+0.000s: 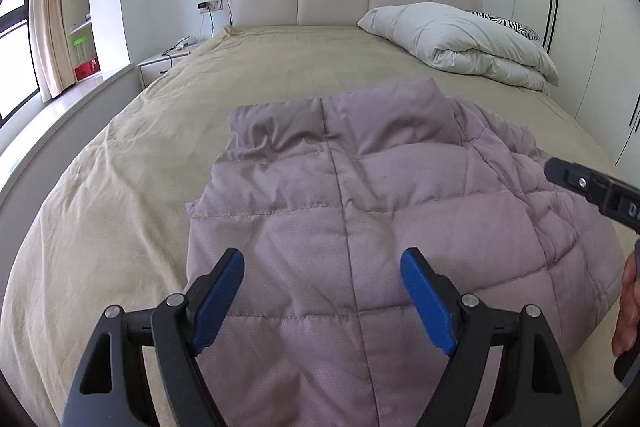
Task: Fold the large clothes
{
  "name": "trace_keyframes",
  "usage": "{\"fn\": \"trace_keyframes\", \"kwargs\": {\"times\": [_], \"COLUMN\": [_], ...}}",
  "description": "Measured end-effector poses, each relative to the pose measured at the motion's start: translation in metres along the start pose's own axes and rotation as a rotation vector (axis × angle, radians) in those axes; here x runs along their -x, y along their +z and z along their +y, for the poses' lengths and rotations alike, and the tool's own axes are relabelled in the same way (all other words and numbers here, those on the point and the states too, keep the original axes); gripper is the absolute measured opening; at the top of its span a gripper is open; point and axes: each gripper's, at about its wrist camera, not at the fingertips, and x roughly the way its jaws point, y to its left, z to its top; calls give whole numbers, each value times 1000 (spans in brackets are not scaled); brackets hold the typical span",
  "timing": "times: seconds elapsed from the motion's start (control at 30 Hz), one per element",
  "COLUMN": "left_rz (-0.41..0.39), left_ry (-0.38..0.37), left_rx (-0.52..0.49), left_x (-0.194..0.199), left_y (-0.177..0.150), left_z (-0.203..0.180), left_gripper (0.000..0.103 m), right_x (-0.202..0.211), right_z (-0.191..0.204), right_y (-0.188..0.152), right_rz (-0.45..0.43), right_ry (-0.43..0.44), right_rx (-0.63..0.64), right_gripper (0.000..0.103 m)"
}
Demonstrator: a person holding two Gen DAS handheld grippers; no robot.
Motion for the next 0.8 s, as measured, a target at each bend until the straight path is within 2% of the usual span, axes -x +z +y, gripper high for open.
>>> {"fn": "trace_keyframes", "kwargs": {"times": [0.17, 0.3, 0.37, 0.47, 0.53, 0.6, 0.67, 0.73, 0.77, 0.8], "left_rz": [-75, -7, 17, -10, -4, 16, 32, 33, 23, 4], "left_ry": [65, 78, 52, 44, 34, 22, 6, -1, 2, 0], "left_rx": [-29, -6, 28, 34, 44, 62, 81, 94, 102, 107], "left_x": [4, -31, -46, -51, -57, -64, -67, -56, -47, -38], "left_y": [12, 11, 5, 0, 1, 3, 4, 5, 5, 5], "left_z": [5, 17, 25, 27, 29, 32, 37, 41, 41, 41], "left_gripper": [83, 84, 85, 88, 90, 95, 95, 92, 86, 84], "right_x": [-35, -80, -106, -158, -188, -199, -203, -199, -190, -174], "right_z": [20, 35, 40, 41, 37, 33, 30, 27, 24, 20], "right_y": [43, 81, 94, 92, 82, 79, 79, 83, 85, 87], "right_rz": [26, 57, 83, 185, 250, 244, 251, 268, 273, 255], "right_ry": [-12, -12, -18, -78, -70, -61, -54, -32, -23, -10], "right_rx": [62, 85, 81, 116, 101, 86, 77, 58, 38, 10], "right_gripper": [70, 70, 70, 70, 72, 74, 74, 74, 74, 74]}}
